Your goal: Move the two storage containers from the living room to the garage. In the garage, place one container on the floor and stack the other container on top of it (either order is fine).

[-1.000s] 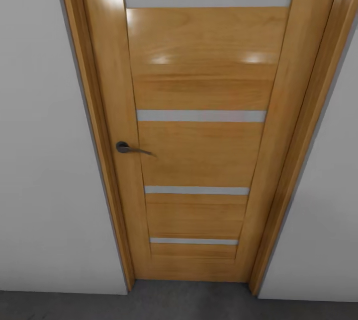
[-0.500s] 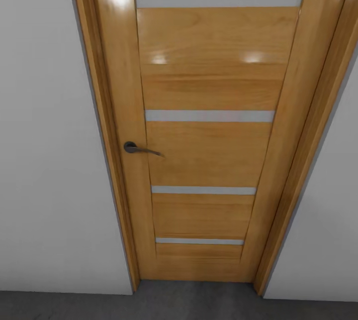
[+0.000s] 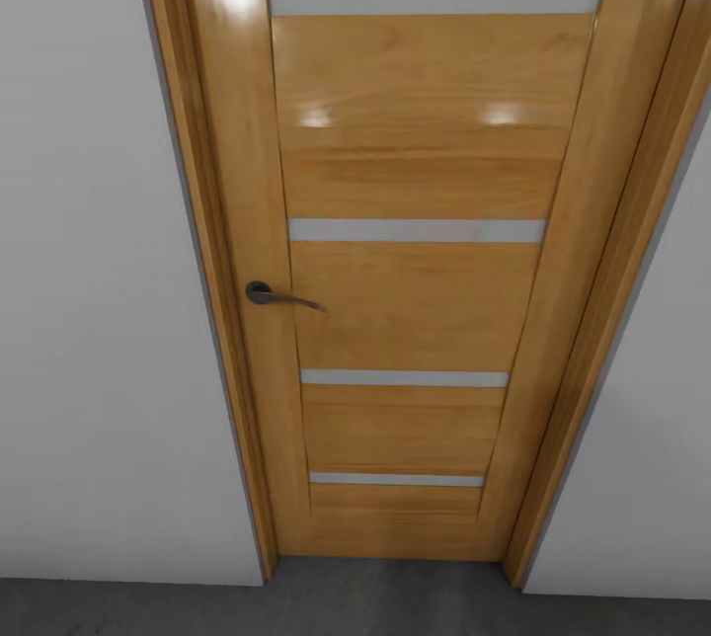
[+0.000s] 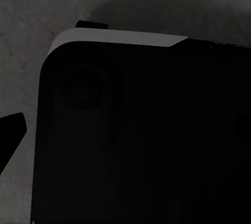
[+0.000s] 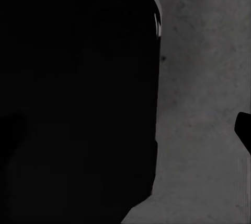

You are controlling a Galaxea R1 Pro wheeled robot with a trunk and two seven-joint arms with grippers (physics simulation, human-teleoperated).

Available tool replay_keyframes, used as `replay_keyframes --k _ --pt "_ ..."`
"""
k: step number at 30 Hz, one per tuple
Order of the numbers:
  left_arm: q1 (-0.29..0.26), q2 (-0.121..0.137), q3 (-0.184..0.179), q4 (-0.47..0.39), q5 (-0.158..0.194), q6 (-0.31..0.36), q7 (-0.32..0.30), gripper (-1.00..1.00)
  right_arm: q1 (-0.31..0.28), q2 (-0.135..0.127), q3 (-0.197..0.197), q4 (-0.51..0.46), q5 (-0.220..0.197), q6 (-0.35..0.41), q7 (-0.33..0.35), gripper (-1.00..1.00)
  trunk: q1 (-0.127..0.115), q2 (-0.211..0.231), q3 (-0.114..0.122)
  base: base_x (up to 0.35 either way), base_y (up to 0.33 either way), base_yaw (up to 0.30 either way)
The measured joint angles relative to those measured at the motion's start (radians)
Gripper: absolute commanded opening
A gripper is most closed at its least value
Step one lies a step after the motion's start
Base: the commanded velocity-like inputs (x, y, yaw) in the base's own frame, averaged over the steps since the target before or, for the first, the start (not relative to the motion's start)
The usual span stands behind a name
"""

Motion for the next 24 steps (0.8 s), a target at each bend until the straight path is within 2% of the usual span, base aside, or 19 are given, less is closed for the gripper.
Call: replay_keyframes --k 1,2,3,4,7,24 --pt "0.000 0.000 0.000 0.000 0.000 0.000 0.000 1.00 0.000 0.000 0.001 0.000 0.022 0.000 0.000 1.00 0.000 0.000 0.000 0.000 0.000 0.000" --pt "0.000 0.000 0.000 0.000 0.000 0.000 0.000 1.00 0.000 0.002 -0.001 0.000 0.106 0.000 -0.002 1.00 0.000 0.000 0.000 0.000 0.000 0.000" --pt "0.000 0.001 0.000 0.000 0.000 0.000 0.000 1.00 0.000 0.002 -0.002 0.000 0.127 0.000 -0.003 1.00 0.000 0.000 0.000 0.000 0.000 0.000" --pt "0.000 0.001 0.000 0.000 0.001 0.000 0.000 1.00 0.000 0.002 -0.004 0.000 0.169 0.002 -0.005 1.00 0.000 0.000 0.000 0.000 0.000 0.000" --pt "0.000 0.001 0.000 0.000 0.000 0.000 0.000 1.00 0.000 0.003 -0.008 0.001 0.212 0.003 -0.003 1.00 0.000 0.000 0.000 0.000 0.000 0.000" --pt "0.000 0.000 0.000 0.000 -0.001 0.000 0.000 1.00 0.000 0.003 -0.012 0.001 0.210 0.002 -0.012 1.00 0.000 0.000 0.000 0.000 0.000 0.000"
